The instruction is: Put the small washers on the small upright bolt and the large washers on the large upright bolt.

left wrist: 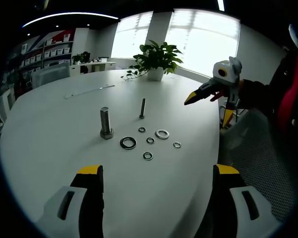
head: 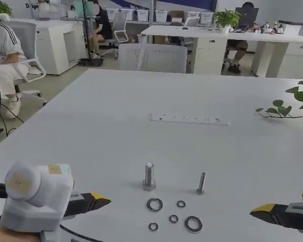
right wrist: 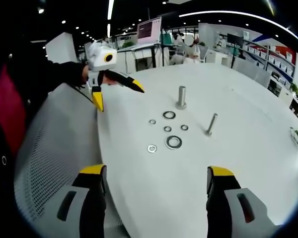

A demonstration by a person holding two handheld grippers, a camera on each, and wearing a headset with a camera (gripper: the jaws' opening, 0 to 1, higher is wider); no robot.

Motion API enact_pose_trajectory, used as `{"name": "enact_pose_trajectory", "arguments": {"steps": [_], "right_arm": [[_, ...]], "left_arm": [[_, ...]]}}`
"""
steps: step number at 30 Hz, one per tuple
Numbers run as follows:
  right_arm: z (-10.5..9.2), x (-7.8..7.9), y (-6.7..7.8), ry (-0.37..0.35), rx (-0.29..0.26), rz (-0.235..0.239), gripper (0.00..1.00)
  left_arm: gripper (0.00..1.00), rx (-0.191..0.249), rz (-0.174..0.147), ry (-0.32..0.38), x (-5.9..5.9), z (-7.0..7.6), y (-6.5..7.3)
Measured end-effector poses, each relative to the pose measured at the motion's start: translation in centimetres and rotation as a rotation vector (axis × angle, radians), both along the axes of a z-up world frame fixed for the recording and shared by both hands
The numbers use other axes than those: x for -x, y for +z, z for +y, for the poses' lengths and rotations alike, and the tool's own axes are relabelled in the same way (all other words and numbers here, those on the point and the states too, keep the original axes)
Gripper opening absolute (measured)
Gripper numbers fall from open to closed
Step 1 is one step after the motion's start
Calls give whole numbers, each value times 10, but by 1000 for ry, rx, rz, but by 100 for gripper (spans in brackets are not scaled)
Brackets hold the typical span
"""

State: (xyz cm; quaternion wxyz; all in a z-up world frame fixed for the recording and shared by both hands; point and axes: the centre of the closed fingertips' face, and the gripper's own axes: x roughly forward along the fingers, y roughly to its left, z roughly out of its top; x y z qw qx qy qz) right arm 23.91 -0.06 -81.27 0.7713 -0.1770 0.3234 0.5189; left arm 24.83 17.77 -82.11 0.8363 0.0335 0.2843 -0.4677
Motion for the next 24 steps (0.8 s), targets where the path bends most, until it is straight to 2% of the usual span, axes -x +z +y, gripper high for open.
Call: {"name": "enact_pose_trajectory", "arguments": {"steps": [10,24], "right_arm": [[12,0,-5,64,43,5,81],[40,0,-8,187,107,-1,76]], "left_arm": [[91,-1,-11,1,-1,0,2],[91,4,-24,-5,-2,-1,5]]}}
